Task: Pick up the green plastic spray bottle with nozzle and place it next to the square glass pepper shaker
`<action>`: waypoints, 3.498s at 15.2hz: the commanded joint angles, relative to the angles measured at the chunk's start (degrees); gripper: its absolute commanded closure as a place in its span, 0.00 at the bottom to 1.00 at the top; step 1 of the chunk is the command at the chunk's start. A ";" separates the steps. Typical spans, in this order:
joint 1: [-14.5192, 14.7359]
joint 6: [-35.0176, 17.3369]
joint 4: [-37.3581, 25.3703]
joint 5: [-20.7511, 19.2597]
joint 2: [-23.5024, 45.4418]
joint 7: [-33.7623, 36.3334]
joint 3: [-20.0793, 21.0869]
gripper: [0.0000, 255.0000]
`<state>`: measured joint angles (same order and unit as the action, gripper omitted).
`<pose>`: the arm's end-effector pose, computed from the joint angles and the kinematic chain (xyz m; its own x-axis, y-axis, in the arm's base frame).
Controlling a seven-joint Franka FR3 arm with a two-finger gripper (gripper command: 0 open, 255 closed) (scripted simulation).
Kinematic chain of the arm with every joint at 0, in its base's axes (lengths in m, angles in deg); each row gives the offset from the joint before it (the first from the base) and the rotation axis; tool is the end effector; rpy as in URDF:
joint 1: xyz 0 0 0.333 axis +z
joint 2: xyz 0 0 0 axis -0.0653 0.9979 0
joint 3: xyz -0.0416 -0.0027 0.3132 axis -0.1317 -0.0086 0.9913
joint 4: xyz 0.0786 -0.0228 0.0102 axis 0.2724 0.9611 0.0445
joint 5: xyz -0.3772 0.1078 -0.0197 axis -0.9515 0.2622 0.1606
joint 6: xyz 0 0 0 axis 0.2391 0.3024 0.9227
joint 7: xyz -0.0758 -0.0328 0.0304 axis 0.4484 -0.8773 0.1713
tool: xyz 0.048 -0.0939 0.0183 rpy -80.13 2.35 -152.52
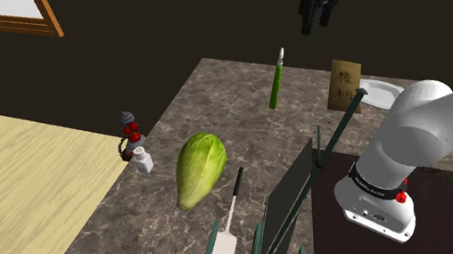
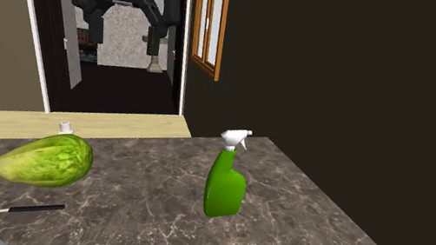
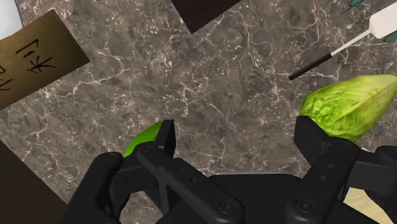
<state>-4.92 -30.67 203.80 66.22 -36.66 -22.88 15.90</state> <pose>0.2944 -0.0341 0.6123 0.9949 -0.0661 -0.0756 -0.0693 -0.9968 -0.0395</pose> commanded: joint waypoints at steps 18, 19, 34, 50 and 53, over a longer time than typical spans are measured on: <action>-8.19 -10.50 -14.92 8.24 38.73 14.24 -8.89 0.00; -8.69 -10.73 -16.02 9.00 40.90 14.82 -9.48 0.00; -15.98 -13.47 -26.42 19.72 64.72 20.95 -14.77 0.00; -15.32 -16.90 -22.74 20.13 64.44 20.66 -14.44 1.00; -15.32 -16.89 -22.75 20.13 64.45 20.65 -14.44 1.00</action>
<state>-20.24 -47.58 181.02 86.37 27.77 -2.23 1.46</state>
